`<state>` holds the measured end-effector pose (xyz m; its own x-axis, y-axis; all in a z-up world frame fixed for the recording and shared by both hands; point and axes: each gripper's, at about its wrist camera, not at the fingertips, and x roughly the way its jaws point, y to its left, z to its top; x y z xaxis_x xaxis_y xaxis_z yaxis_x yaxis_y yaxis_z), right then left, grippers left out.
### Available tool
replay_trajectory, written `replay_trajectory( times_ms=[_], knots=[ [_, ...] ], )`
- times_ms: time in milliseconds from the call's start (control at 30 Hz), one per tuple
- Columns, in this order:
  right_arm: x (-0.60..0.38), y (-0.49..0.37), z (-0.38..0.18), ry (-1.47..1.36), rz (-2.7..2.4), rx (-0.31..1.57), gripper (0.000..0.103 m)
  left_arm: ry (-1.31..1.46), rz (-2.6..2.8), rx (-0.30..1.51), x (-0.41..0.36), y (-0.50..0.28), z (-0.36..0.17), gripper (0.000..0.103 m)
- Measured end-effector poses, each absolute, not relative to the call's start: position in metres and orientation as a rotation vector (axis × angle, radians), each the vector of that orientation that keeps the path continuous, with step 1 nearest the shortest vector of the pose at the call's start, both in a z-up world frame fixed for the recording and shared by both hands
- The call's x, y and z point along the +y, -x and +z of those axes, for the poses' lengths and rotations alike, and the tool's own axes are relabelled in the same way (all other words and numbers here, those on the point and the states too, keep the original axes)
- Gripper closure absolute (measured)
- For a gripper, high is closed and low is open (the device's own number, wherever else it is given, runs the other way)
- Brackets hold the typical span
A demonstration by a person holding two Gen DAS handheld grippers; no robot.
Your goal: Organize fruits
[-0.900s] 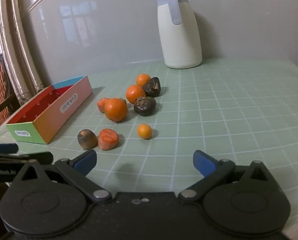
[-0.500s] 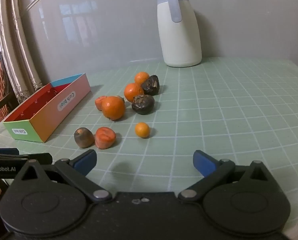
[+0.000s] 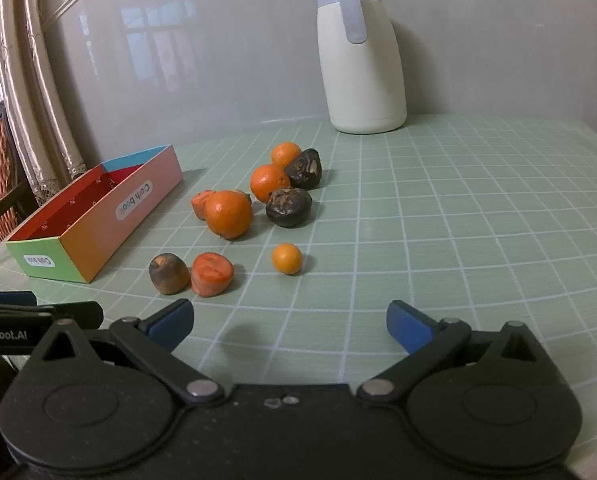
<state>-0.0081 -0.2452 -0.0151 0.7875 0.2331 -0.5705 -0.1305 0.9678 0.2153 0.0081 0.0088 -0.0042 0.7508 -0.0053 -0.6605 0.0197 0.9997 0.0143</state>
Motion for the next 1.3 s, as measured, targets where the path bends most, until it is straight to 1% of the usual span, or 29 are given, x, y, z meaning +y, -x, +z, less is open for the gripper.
replay_trajectory(
  times_ms=[1300],
  knots=[
    [-0.2461,0.0075,-0.0157,-0.182,0.197,0.640,0.000,-0.038,-0.012,0.701,0.0094,-0.0056,-0.0040,0.000]
  ],
)
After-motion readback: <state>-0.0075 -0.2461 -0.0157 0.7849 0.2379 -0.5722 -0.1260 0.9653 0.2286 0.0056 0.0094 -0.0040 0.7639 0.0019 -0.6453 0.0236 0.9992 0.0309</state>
